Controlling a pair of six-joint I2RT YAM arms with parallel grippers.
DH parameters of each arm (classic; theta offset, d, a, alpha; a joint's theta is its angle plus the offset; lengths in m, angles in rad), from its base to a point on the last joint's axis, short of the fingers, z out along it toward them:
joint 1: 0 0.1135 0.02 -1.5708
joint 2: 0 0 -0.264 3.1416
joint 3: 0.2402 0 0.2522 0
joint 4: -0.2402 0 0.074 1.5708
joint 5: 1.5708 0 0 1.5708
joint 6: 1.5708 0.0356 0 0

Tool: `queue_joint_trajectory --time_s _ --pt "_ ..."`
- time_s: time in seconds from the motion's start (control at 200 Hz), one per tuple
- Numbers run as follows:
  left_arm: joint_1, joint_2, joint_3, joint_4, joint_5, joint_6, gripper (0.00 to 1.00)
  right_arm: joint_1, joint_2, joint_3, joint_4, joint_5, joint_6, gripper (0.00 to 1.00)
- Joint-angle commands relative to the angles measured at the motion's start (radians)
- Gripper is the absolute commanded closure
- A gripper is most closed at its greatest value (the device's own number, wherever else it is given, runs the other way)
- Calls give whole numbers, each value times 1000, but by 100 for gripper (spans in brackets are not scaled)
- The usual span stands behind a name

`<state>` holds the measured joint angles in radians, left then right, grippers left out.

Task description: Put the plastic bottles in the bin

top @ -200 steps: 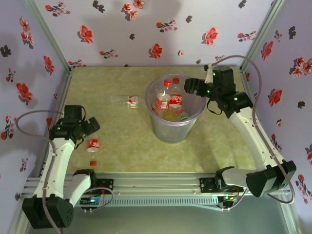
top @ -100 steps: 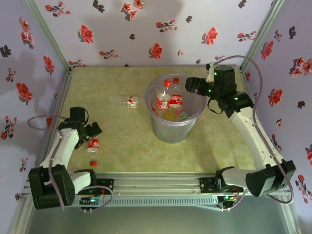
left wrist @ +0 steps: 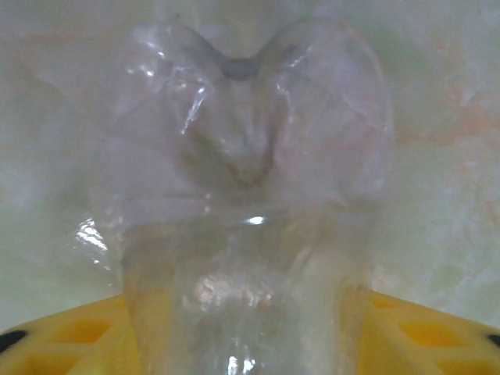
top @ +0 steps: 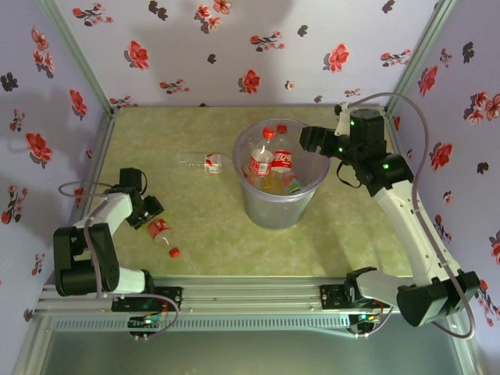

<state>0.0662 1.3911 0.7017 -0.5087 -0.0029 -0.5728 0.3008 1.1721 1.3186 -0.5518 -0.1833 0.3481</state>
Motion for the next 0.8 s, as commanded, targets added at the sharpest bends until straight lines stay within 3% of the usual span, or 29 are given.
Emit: queue_joint_trajectory --time_s 0.0,0.24,0.43,0.55,0.795 --pt "6 18 32 26 48 9 46 -6 -34 7 -32 -8 -16 14" --pt "-16 -153 152 -68 103 -9 54 6 -54 41 -91 -109 3 15" --pt "-93 -344 373 -98 206 -91 57 113 -45 151 -143 -175 -5 15" --pt "-224 -365 557 -57 206 -98 59 180 -25 220 -173 -169 -19 15" --pt "-591 -264 814 235 96 20 68 159 -57 212 -152 -64 10 16"
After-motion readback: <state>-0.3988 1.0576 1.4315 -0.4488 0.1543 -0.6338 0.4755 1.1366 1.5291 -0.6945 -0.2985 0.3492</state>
